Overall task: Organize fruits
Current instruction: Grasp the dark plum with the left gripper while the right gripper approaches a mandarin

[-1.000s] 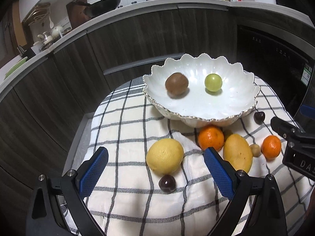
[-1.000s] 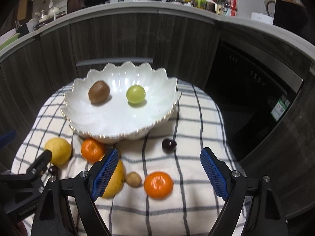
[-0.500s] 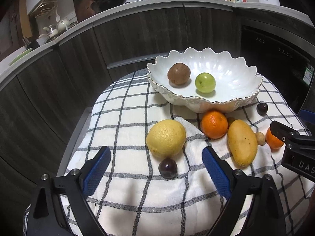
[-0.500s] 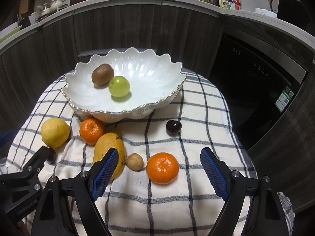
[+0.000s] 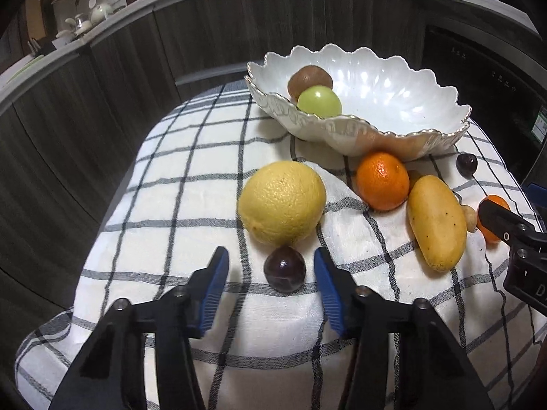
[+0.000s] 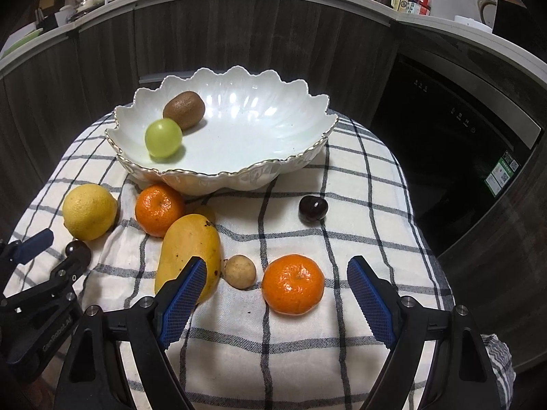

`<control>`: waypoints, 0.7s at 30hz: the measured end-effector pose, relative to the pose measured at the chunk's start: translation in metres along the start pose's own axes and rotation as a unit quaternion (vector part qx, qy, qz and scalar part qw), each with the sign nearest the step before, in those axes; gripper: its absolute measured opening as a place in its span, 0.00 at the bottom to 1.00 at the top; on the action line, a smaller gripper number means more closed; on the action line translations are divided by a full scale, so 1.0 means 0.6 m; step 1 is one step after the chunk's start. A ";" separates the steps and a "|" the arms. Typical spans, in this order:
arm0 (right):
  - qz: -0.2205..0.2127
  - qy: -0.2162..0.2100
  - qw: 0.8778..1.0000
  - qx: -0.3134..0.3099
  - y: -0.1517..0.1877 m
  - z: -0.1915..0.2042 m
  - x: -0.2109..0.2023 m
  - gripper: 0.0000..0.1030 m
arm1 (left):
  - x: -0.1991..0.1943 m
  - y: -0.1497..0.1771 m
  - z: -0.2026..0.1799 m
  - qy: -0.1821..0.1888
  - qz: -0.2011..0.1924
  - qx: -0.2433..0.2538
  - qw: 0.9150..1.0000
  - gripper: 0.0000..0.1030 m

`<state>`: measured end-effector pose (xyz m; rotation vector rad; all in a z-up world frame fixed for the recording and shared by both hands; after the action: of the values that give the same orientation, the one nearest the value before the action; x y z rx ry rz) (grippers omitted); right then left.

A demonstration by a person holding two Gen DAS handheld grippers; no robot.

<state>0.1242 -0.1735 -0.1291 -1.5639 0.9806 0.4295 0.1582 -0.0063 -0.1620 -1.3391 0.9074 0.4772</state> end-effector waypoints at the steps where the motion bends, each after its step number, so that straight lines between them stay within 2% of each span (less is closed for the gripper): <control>1: 0.002 0.000 1.000 0.001 0.000 -0.001 0.001 0.83 | 0.003 0.001 -0.001 0.001 0.003 0.001 1.000 0.42; 3: 0.005 0.000 1.000 0.002 0.001 -0.002 0.004 0.83 | 0.008 0.003 -0.003 0.003 0.009 0.001 1.000 0.39; 5: 0.006 0.001 1.000 0.002 0.002 -0.002 0.006 0.83 | 0.013 0.004 -0.005 0.007 0.015 0.001 1.000 0.31; 8: 0.009 0.001 1.000 0.002 0.004 -0.001 0.009 0.83 | 0.017 0.005 -0.006 0.010 0.019 0.002 1.000 0.27; 15: 0.010 0.003 1.000 0.005 0.006 -0.007 0.011 0.83 | 0.012 0.005 -0.010 0.012 0.019 0.006 1.000 0.26; 21: 0.013 0.003 1.000 0.017 0.009 -0.020 0.012 0.83 | -0.012 0.001 -0.018 0.008 0.005 0.013 1.000 0.26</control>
<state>0.1215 -0.1870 -0.1348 -1.5229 1.0090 0.4248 0.1505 -0.0151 -0.1562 -1.3176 0.9321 0.4620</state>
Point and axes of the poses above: each gripper's, at about its wrist camera, not at the fingertips, and x roughly the way its jaws point, z to its left, y to its underside, the point moved 4 cm from there along x, roughly the way its jaws point, and after that the axes turned 9 degrees about y, right-handed, at the moved point
